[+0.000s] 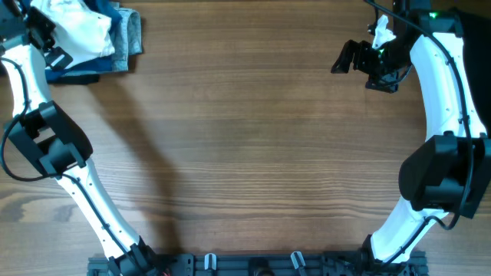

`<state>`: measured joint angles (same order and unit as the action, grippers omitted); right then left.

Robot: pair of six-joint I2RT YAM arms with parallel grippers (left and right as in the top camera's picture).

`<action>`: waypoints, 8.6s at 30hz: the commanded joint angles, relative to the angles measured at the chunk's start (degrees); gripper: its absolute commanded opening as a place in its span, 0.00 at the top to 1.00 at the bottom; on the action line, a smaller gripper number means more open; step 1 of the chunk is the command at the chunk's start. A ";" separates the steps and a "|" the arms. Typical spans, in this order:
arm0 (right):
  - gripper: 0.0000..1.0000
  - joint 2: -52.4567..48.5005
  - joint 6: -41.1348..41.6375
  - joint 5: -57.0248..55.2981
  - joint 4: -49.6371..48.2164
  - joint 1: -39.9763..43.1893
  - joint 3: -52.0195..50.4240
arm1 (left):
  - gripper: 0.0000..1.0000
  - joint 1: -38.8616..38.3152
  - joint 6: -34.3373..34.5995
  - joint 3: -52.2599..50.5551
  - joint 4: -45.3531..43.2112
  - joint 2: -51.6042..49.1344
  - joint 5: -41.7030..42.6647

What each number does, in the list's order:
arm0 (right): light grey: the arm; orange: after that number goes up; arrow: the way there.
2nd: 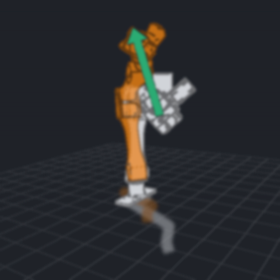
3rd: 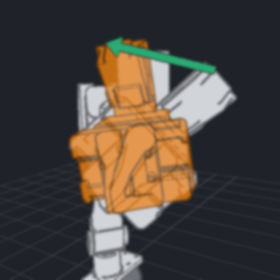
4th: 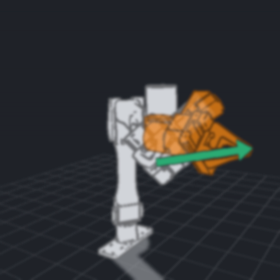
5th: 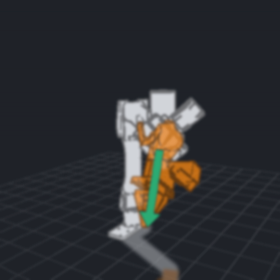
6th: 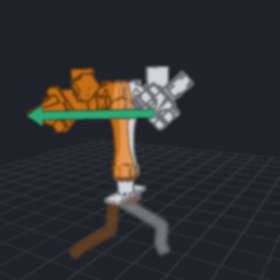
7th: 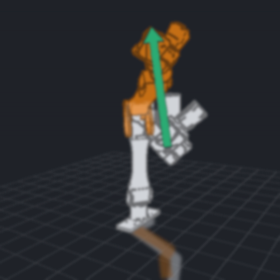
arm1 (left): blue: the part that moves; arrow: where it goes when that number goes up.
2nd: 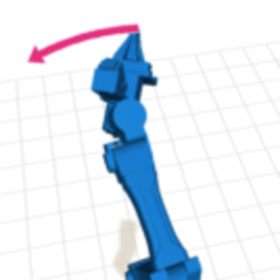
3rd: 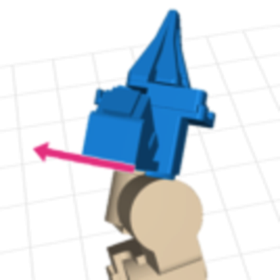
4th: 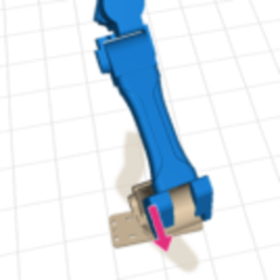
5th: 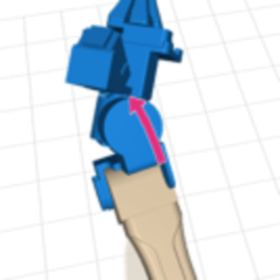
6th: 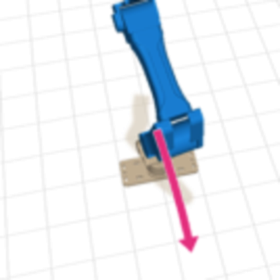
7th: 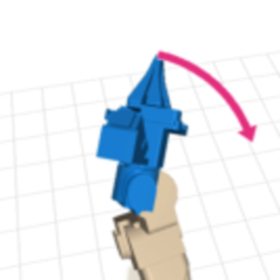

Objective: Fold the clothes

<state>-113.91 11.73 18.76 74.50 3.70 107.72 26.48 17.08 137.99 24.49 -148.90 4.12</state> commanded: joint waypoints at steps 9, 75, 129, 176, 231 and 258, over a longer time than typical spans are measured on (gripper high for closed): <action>0.02 -0.52 -1.27 -0.98 -0.11 0.13 -0.09 | 0.90 -8.09 -0.11 0.00 6.03 7.39 -1.51; 0.13 28.57 -0.42 -1.42 -3.37 -1.66 -3.67 | 0.00 -36.65 7.87 -28.44 62.31 75.91 -6.56; 0.00 54.03 17.00 -15.76 -37.90 -1.97 -36.76 | 0.00 -43.15 9.31 -87.76 26.32 102.71 -6.58; 0.00 110.31 -8.04 -12.74 -84.35 -1.97 -105.50 | 0.00 -43.15 9.31 -87.76 26.32 102.71 -6.58; 0.00 112.45 -10.12 -12.76 -74.86 -1.97 -107.43 | 0.00 -42.82 7.15 -87.86 26.40 103.38 -7.74; 0.00 112.45 -10.12 -12.76 -74.86 -1.97 -107.43 | 0.00 -25.55 -4.92 -130.35 -16.65 143.40 -2.89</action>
<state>-1.32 2.24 5.13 -0.03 1.80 0.36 -0.78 13.89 10.33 9.32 -7.70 -0.10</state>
